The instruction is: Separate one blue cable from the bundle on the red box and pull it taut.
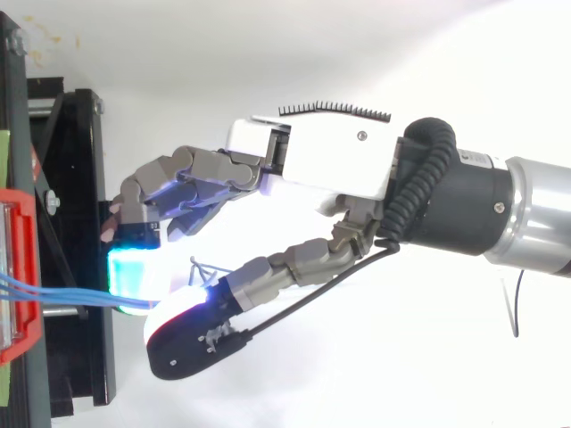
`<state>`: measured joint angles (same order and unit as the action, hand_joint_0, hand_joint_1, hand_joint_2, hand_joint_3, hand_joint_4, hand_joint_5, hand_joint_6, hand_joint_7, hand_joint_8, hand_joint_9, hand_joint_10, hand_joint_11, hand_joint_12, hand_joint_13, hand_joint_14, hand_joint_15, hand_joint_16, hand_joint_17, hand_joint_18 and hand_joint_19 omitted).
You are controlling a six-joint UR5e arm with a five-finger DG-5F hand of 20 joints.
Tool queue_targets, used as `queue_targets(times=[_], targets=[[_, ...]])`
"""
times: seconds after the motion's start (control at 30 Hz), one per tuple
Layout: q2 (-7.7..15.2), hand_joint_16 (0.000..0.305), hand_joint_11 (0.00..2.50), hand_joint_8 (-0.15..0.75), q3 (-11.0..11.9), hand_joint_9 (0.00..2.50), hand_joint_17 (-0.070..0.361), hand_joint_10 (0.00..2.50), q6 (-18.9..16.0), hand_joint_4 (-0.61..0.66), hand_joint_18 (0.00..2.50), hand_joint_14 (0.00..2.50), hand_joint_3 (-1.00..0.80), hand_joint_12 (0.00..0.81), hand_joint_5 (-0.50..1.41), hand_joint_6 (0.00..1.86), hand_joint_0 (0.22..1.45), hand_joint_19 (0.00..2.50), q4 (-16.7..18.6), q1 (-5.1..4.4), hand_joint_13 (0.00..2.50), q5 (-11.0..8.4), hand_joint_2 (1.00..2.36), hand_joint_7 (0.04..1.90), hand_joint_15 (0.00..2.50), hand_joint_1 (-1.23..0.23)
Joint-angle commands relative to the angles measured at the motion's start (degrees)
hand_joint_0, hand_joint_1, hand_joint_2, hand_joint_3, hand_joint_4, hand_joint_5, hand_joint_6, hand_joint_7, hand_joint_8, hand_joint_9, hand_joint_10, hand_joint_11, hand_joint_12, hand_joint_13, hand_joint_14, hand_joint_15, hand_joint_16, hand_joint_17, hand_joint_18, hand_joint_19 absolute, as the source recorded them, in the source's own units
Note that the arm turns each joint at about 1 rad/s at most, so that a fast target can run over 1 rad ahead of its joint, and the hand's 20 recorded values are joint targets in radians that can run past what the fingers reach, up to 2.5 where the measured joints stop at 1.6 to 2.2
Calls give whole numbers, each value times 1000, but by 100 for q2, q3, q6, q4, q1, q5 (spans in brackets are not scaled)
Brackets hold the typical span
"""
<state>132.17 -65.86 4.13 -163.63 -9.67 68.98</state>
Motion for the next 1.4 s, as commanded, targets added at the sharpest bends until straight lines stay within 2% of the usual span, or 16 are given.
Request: queue_targets(times=[0.0,0.13,0.33,0.63,0.93,1.03,1.17,1.37], targets=[[2,49,346,290,-5,534,111,8,0,163,546,5,-370,363,-226,833,859,463,-2,0,414,-16,1009,1132,180,-881],[2,49,351,285,-5,501,111,8,0,166,596,4,-489,364,-235,822,815,396,-2,0,415,-16,1000,1102,154,-915],[2,49,337,284,-5,469,111,8,0,190,600,5,-500,365,-237,813,671,393,-2,0,409,-16,1000,1084,157,-930],[2,52,343,327,-5,563,116,8,0,237,594,5,-500,375,-210,796,538,440,-11,0,409,1,1000,1105,174,-744],[2,50,333,320,-5,615,113,8,0,231,592,5,-500,365,-165,761,559,455,-20,0,418,1,1000,1191,171,-685],[2,49,347,320,-5,634,110,8,0,221,600,5,-500,360,-175,776,610,460,-20,0,425,1,1000,1210,173,-725],[2,49,359,320,-5,621,111,9,0,202,617,5,-336,365,-200,810,670,448,-38,0,440,10,1012,1151,169,-804],[-7,49,360,313,-5,608,110,8,0,182,617,5,-226,366,-211,816,731,440,-46,0,443,10,1018,1110,168,-851]])
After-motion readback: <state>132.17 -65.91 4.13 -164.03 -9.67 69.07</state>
